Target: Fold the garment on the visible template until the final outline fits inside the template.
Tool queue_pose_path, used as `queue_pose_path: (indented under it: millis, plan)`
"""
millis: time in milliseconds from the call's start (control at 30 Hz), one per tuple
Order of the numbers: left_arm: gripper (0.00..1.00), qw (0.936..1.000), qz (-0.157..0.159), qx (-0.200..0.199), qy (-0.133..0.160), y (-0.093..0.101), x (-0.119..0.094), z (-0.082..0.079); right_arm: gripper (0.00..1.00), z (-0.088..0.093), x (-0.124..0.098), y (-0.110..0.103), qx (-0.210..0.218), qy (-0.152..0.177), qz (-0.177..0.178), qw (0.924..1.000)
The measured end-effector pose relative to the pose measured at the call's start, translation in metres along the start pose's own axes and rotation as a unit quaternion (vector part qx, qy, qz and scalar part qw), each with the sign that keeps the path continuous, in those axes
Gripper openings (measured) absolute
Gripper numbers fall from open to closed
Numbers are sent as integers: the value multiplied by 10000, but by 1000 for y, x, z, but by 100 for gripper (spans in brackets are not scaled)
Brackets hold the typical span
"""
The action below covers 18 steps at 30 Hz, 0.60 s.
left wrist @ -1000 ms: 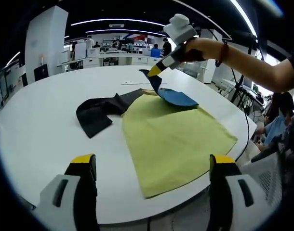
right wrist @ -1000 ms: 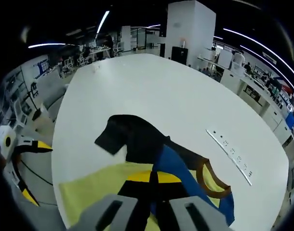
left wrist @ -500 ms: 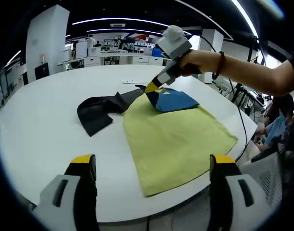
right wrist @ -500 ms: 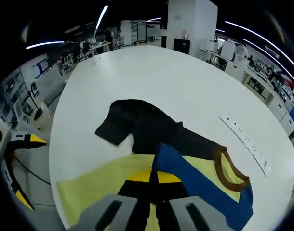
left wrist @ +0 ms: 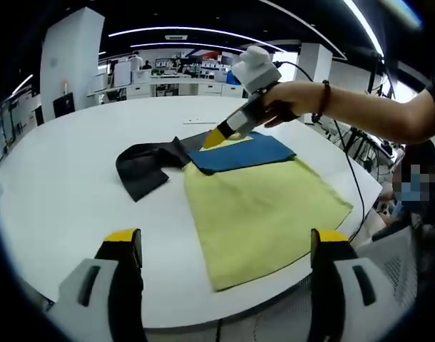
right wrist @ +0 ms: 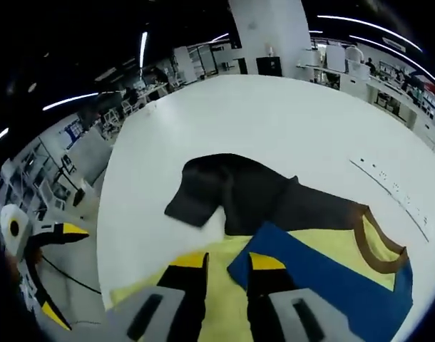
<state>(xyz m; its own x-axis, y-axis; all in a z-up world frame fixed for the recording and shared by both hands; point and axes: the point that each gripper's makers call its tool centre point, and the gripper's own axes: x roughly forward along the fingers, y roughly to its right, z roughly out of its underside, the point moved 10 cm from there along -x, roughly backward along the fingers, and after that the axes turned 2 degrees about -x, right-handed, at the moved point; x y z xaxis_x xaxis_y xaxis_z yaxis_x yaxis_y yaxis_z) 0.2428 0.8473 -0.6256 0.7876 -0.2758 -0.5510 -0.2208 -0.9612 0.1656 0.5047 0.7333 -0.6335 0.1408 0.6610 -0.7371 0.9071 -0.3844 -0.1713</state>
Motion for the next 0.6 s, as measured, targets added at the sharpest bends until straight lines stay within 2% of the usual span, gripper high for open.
queue_pose_path:
  millis: [67,233,400,467,600]
  plan:
    - [98,10000,-5,8,28,0,0,-1,29,1,-3,4,-12,49,87,9999]
    - [99,10000,-32,43,11,0,0,-2,51,3,-16,14,-81,218,373,9990]
    - [99,9999,-80,54,94,0,2,-7,65,11,-29,24,-96,293,594,9978]
    - [99,9999,-81,91,73,0,2,-7,71,14,-34,29,-129,428,674,9967]
    - [99,9999,-70,127,48,1,2,-7,80,20,-44,36,-154,452,781,9958]
